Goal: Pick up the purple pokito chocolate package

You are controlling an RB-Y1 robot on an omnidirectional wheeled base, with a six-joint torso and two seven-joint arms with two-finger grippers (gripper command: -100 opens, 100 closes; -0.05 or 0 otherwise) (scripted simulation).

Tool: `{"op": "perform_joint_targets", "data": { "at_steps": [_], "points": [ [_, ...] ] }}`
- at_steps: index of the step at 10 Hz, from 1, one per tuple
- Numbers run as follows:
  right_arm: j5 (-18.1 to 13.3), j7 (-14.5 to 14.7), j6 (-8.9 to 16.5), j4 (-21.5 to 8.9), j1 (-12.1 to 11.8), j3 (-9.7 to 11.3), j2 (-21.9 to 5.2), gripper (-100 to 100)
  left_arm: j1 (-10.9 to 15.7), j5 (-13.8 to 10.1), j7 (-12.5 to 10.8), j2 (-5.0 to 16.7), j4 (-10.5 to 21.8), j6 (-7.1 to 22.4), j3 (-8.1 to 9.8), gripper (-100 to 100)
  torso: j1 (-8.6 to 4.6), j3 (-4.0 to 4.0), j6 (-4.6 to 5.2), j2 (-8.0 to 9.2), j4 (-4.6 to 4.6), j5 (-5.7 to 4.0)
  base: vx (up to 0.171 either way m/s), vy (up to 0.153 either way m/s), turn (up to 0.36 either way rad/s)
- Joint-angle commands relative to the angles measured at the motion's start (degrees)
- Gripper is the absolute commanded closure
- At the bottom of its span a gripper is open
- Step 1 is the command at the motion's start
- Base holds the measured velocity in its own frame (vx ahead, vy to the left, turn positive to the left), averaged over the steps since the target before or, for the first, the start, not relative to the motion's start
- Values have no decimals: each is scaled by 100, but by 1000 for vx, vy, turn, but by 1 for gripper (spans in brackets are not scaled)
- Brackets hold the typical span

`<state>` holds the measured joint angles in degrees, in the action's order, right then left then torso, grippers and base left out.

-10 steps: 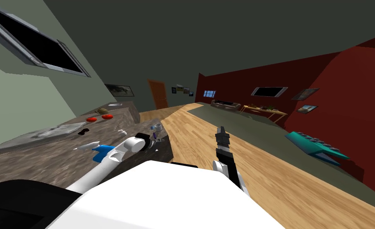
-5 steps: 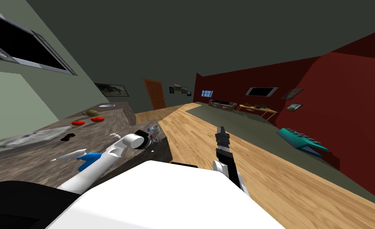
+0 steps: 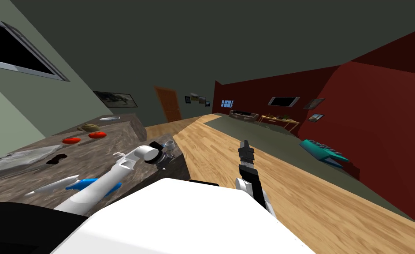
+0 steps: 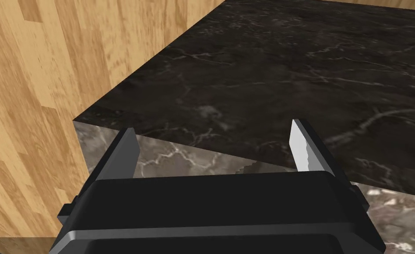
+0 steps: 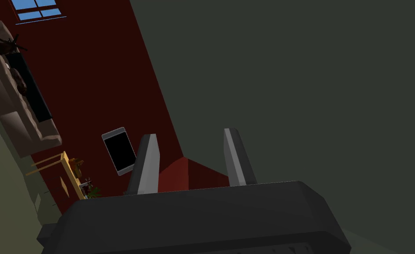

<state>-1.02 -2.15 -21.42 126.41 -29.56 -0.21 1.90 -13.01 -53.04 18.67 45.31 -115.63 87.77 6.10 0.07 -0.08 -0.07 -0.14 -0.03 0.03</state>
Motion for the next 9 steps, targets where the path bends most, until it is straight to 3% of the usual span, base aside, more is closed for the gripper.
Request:
{"op": "perform_joint_targets", "data": {
  "at_steps": [1, 2, 9],
  "points": [
    [0, 0, 0, 0, 0, 0, 0, 0, 92, -45, 103, 104, 96, 286, 67, -100, 0, 0, 0, 0, 0, 0, 41, 33, -81],
    [0, 0, 0, 0, 0, 0, 0, 0, 92, -45, 103, 104, 96, 329, 67, -100, 3, -2, 2, -4, 0, 0, 38, 33, -47],
    [0, 0, 0, 0, 0, 0, 0, 0, 428, -229, 454, 561, 445, 1398, 315, -100, 13, -7, 0, -11, -3, 3, 50, 48, -80]
  ]
}}
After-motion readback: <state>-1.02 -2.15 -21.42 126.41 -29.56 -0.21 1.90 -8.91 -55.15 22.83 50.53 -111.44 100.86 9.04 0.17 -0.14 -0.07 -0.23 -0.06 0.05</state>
